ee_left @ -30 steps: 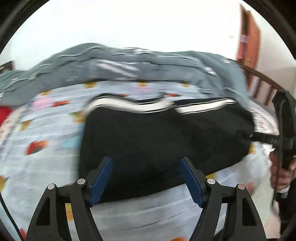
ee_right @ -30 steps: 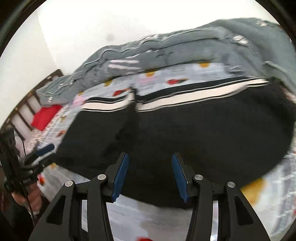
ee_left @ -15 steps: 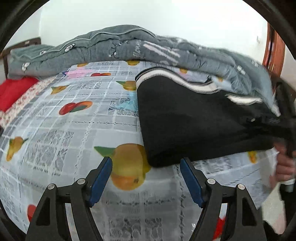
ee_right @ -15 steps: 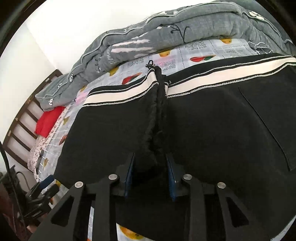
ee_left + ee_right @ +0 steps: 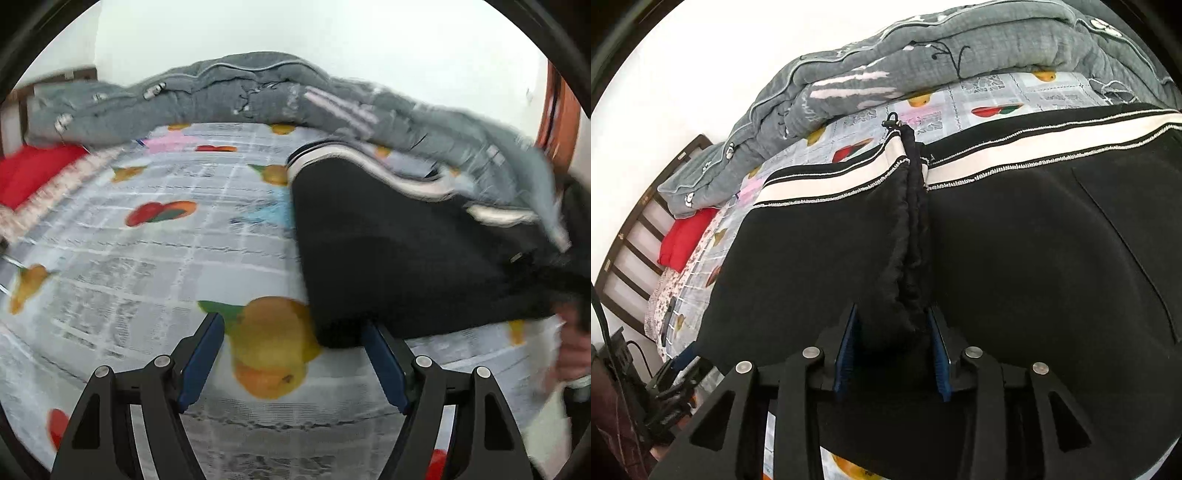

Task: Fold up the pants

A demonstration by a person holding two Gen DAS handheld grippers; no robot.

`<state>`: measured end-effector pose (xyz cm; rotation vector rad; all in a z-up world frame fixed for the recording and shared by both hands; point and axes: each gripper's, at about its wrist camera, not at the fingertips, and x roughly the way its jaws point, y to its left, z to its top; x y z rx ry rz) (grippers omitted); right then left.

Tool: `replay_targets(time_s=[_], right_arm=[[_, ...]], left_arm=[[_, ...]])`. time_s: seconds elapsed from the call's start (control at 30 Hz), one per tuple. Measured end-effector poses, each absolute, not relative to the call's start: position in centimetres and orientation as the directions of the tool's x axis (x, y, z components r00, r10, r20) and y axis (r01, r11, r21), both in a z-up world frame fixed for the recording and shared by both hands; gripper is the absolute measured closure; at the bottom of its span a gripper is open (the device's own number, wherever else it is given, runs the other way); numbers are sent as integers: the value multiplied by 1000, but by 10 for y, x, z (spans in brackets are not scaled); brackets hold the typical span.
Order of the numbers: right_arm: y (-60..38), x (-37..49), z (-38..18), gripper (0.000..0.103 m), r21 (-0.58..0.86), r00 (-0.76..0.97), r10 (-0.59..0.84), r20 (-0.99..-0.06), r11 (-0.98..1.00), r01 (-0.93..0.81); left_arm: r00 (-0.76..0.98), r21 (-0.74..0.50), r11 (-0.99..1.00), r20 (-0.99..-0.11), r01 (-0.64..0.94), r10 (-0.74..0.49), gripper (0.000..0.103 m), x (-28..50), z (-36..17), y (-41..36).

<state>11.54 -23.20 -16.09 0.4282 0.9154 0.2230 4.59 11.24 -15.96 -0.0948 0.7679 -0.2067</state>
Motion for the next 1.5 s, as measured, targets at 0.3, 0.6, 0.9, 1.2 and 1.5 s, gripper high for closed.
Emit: replay_targets(time_s=[0.3,0.6,0.9,1.2,1.5], right_arm=[[-236,115,-161,65,471,590,385,-710,882,-8],[-233,115,-161,81,445,604,374,-704,895,-35],[-249,79,-154,84,443,665,344,-662,896,-23],[-261,51,-124,76,325,706,262,-658,945,-48],[-264,67,-158,77,321,679,238,-694,947,-4]], left_arm=[[692,-116,982,-697,149,-187,29,57,-164,89],[718,-86,995,-688,59,-102,27,62,-168,108],[713,-53,996,-695,73,-89,27,53,-169,106],[731,-84,989,-666,122,-147,27,26,-156,117],[721,-88,991,-680,100,-134,27,66,-133,86]])
